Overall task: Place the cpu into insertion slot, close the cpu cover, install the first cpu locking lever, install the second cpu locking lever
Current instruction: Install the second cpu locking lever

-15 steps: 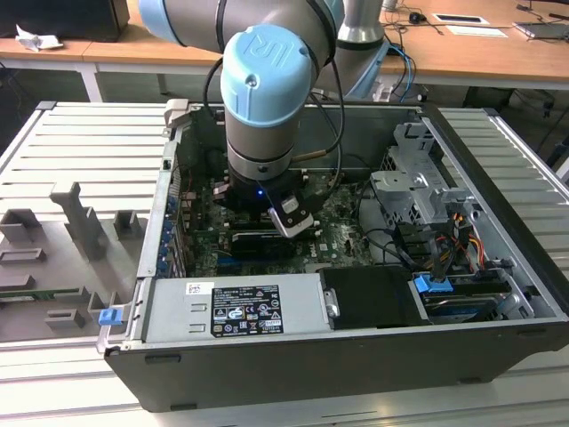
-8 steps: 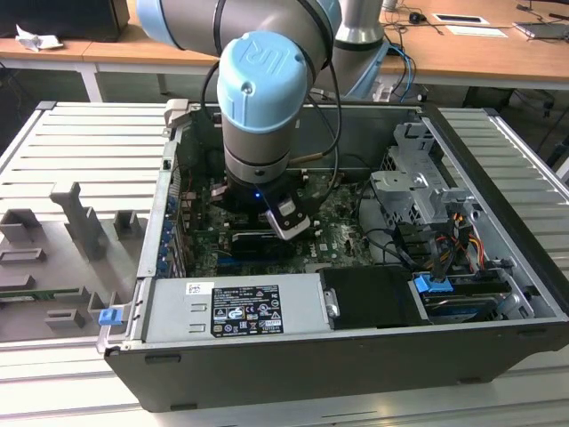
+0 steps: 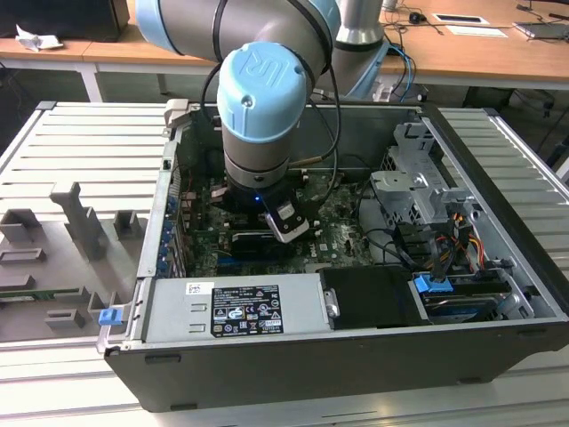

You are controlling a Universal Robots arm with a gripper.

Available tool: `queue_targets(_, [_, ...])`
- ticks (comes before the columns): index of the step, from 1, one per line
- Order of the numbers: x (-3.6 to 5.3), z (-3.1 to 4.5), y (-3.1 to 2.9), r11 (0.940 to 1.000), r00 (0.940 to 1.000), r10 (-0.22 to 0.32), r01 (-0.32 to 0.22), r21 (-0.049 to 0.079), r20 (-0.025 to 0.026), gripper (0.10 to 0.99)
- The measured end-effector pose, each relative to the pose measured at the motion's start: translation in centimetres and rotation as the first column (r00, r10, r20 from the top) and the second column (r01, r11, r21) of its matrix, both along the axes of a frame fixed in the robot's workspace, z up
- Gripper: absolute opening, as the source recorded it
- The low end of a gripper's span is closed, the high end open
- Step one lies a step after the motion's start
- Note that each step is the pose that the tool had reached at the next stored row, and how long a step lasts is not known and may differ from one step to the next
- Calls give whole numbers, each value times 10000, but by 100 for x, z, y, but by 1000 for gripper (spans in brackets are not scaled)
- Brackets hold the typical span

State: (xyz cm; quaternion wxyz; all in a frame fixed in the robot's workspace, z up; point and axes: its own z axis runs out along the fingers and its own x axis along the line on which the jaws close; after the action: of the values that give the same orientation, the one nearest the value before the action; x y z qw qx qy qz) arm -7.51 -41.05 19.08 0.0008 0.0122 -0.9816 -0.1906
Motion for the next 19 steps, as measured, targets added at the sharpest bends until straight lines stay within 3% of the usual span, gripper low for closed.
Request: queue_targets(19, [-1, 138, 1, 10000, 10000, 0, 0, 1, 0, 106])
